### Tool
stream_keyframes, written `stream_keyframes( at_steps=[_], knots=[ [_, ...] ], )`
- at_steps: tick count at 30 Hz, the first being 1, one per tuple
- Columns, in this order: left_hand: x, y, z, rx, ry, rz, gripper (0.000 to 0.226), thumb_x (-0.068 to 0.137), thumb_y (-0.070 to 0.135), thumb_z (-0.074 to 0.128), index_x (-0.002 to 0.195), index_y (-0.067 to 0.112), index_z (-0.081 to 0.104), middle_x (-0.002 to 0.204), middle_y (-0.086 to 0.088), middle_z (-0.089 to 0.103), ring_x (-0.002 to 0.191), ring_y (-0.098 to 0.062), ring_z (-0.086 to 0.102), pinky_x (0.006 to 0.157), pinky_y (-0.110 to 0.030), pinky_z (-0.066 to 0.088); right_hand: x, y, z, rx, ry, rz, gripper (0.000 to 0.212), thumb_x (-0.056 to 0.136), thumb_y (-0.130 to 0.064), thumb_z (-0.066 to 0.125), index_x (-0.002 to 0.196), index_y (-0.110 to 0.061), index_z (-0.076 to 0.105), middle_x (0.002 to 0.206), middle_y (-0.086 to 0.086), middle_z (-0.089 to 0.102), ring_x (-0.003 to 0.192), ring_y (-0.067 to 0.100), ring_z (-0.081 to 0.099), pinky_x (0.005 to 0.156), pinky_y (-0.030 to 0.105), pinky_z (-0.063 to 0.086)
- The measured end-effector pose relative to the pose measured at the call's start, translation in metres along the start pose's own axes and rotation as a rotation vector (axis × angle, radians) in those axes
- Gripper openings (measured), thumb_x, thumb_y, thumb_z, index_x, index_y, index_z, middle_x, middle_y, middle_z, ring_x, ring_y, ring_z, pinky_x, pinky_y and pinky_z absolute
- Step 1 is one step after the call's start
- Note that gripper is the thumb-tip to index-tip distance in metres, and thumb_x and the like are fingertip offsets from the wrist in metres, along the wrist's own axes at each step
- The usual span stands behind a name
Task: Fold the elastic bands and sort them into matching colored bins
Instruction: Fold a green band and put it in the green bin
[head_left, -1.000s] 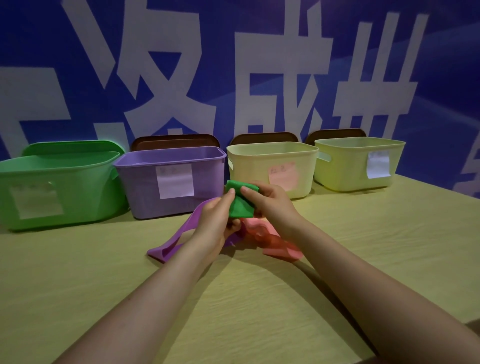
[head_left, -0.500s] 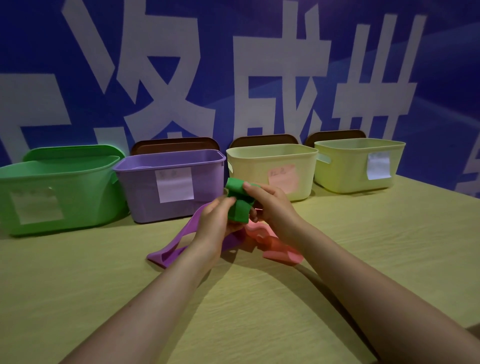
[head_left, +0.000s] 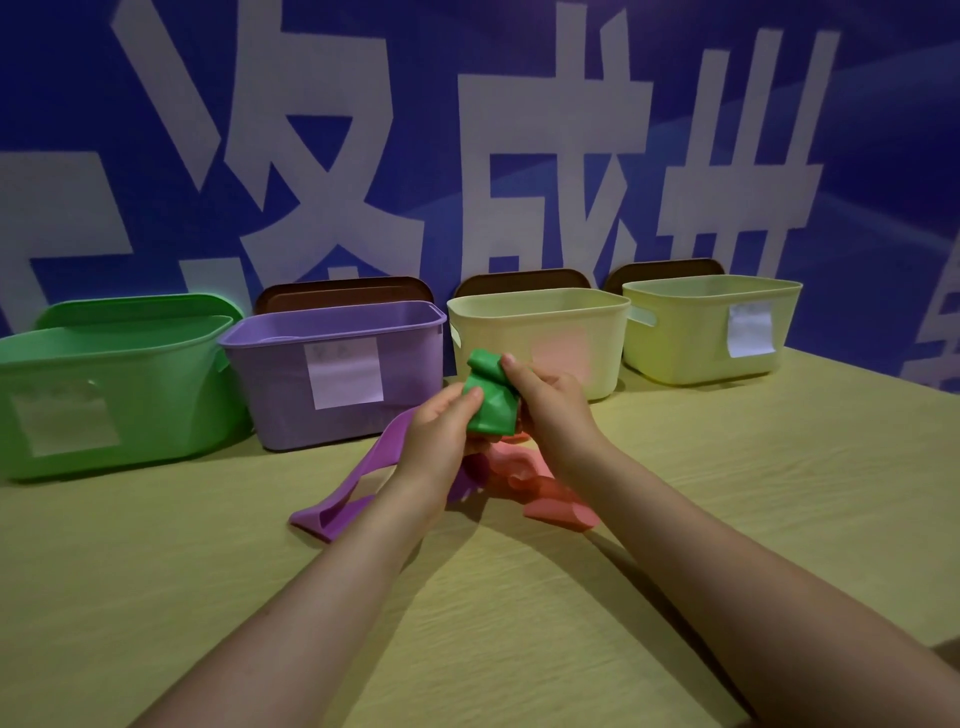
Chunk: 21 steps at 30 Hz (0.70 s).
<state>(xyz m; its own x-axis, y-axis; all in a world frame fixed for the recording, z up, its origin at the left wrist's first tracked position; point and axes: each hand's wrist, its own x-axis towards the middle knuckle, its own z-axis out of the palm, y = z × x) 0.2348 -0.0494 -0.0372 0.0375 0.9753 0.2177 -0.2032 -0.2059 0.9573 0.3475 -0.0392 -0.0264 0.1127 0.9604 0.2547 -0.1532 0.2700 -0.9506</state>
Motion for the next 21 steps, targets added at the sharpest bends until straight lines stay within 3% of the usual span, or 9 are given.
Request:
stream_keyframes(
  at_steps=[1,3,5,7,10,13,17,21],
  knots=[
    [0.0,-0.001,0.0,-0.005,0.002,-0.003,0.022,0.098,0.014,0.047,0.11,0.008,0.065,0.099,-0.015,0.068,0.088,-0.023,0.065,0.072,-0.03,0.054,0.001,0.001,-0.002,-0.052,-0.008,-0.045,0.024,0.096,-0.023,0.056,0.098,-0.001,0.068,0.097,0.04,0.061,0.078,0.04,0.058,0.066,0.033,0.043],
    [-0.001,-0.001,0.0,-0.037,0.025,-0.013,0.019,0.098,0.012,0.046,0.101,0.01,0.065,0.09,-0.01,0.066,0.078,-0.018,0.063,0.062,-0.024,0.053,-0.001,0.001,-0.006,-0.278,-0.062,-0.223,0.02,0.095,-0.018,0.056,0.103,-0.004,0.069,0.081,0.015,0.067,0.073,0.025,0.06,0.062,0.029,0.048],
    [-0.004,-0.001,-0.001,-0.083,0.078,-0.033,0.02,0.1,0.013,0.043,0.101,0.01,0.062,0.085,-0.009,0.063,0.068,-0.016,0.059,0.052,-0.019,0.051,-0.002,0.002,-0.008,-0.469,-0.15,-0.352,0.019,0.095,-0.016,0.058,0.11,-0.012,0.069,0.09,0.0,0.069,0.084,0.012,0.064,0.072,0.026,0.053],
    [-0.008,-0.002,-0.001,-0.129,0.127,-0.047,0.022,0.102,0.016,0.04,0.102,0.009,0.06,0.083,-0.01,0.062,0.065,-0.016,0.058,0.048,-0.018,0.05,-0.003,0.003,-0.009,-0.5,-0.257,-0.361,0.021,0.095,-0.015,0.058,0.113,-0.02,0.068,0.098,-0.009,0.068,0.091,0.003,0.063,0.076,0.019,0.052],
    [-0.012,-0.002,0.001,-0.217,0.132,-0.056,0.025,0.103,0.017,0.036,0.099,0.008,0.059,0.079,-0.012,0.062,0.06,-0.016,0.062,0.047,-0.019,0.051,-0.003,0.001,-0.01,-0.436,-0.378,-0.314,0.025,0.095,-0.014,0.057,0.112,-0.028,0.067,0.108,-0.007,0.069,0.101,0.006,0.063,0.087,0.025,0.052],
    [-0.014,-0.002,-0.001,-0.24,0.081,-0.062,0.03,0.102,0.018,0.032,0.099,0.005,0.059,0.076,-0.013,0.063,0.057,-0.015,0.063,0.049,-0.02,0.052,-0.003,-0.001,-0.014,-0.374,-0.454,-0.251,0.028,0.096,-0.014,0.055,0.12,-0.023,0.065,0.115,-0.001,0.068,0.108,0.011,0.063,0.094,0.031,0.052],
    [-0.013,-0.001,-0.004,-0.193,0.031,-0.037,0.037,0.101,0.028,0.031,0.097,0.008,0.062,0.077,-0.009,0.065,0.061,-0.014,0.062,0.055,-0.022,0.051,-0.003,0.0,-0.014,-0.358,-0.446,-0.213,0.031,0.096,-0.011,0.053,0.124,-0.021,0.063,0.118,0.0,0.067,0.11,0.011,0.062,0.096,0.031,0.051],
    [-0.011,-0.002,-0.004,-0.107,0.086,-0.013,0.029,0.101,0.032,0.04,0.096,0.015,0.063,0.08,-0.008,0.067,0.068,-0.016,0.064,0.063,-0.027,0.051,-0.003,0.001,-0.013,-0.336,-0.453,-0.183,0.031,0.1,-0.016,0.047,0.126,-0.02,0.062,0.118,0.002,0.067,0.109,0.015,0.062,0.094,0.031,0.052]
  ],
)
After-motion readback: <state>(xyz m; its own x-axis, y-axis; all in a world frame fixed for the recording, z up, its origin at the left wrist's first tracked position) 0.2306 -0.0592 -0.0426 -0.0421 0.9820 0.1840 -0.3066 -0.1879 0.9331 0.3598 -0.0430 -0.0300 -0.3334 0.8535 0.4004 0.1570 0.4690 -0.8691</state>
